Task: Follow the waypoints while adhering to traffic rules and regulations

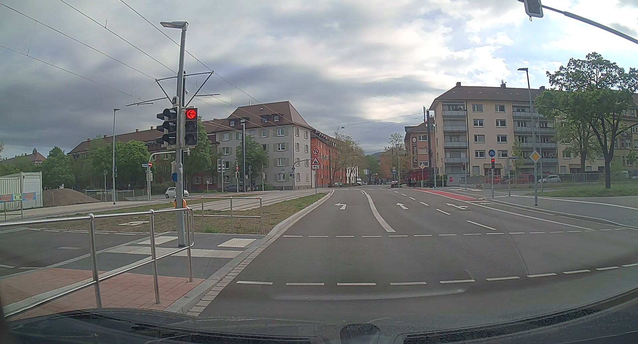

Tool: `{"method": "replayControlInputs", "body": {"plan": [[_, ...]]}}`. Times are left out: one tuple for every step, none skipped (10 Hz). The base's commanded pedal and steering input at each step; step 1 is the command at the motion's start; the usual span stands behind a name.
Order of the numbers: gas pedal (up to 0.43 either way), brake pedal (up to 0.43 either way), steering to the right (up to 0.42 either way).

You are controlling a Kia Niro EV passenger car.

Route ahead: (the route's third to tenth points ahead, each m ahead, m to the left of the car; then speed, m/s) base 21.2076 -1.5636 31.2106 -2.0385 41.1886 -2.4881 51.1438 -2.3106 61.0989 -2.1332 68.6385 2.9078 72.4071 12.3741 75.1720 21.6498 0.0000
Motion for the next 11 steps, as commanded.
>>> {"method": "replayControlInputs", "body": {"plan": [[0.000,0.244,0.012],[0.000,0.250,0.011],[0.000,0.238,0.011],[0.000,0.244,0.011],[0.000,0.244,0.011],[0.000,0.244,0.011],[0.000,0.244,0.011],[0.000,0.244,0.011],[0.000,0.244,0.011],[0.000,0.244,0.011],[0.000,0.244,0.011]]}}
